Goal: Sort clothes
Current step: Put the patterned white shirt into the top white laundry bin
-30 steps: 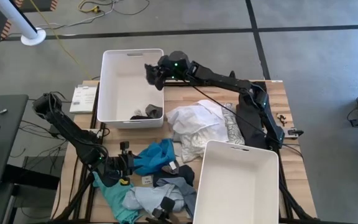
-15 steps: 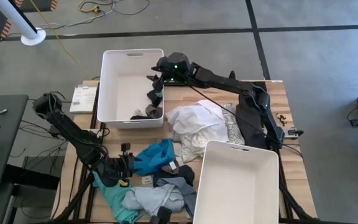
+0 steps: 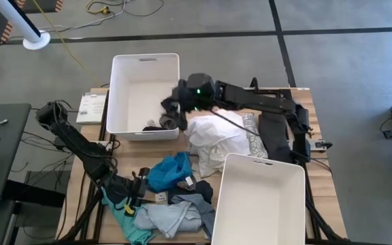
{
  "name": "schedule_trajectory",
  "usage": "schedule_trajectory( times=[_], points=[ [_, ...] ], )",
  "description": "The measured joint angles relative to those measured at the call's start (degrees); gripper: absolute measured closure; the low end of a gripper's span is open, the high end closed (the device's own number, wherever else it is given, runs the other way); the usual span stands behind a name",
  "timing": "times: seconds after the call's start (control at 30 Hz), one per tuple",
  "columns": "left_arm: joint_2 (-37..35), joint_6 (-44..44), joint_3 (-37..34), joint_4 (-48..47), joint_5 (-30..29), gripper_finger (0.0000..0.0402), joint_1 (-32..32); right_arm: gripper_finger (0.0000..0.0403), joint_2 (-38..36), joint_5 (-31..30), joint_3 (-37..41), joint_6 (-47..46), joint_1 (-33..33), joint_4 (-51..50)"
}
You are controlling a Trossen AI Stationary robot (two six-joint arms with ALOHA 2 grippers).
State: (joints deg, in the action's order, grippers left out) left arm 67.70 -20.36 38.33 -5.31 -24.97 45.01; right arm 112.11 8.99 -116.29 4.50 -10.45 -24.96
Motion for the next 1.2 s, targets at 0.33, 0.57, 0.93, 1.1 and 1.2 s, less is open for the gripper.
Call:
schedule_trajectory(
  times=[0.33, 0.57, 0.93, 1.1, 1.2],
  points=[
    [5.1, -0.04, 0.04, 7.23, 5.28, 0.0183, 1.73, 0.0143, -2.4, -0.32, 0.04, 2.22, 10.95, -16.67],
    [11.46, -0.94, 0.04, 16.4, 8.47, 0.0156, 2.93, 0.0143, -2.36, -4.2, 0.09, 2.0, 18.06, -26.56],
    [18.77, -1.79, 4.12, 15.09, 8.34, 0.0119, 3.47, 0.0143, -2.31, -9.23, 0.11, -1.48, 29.05, -31.19],
    [22.85, -1.51, 7.57, 9.52, 7.82, 0.0116, 3.45, 0.0143, -2.31, -12.57, 0.11, -4.38, 33.34, -31.2],
    [25.39, -1.46, 9.45, 6.46, 7.67, 0.0115, 3.45, 0.0143, -2.31, -15.12, 0.11, -6.4, 35.43, -31.18]
  ],
)
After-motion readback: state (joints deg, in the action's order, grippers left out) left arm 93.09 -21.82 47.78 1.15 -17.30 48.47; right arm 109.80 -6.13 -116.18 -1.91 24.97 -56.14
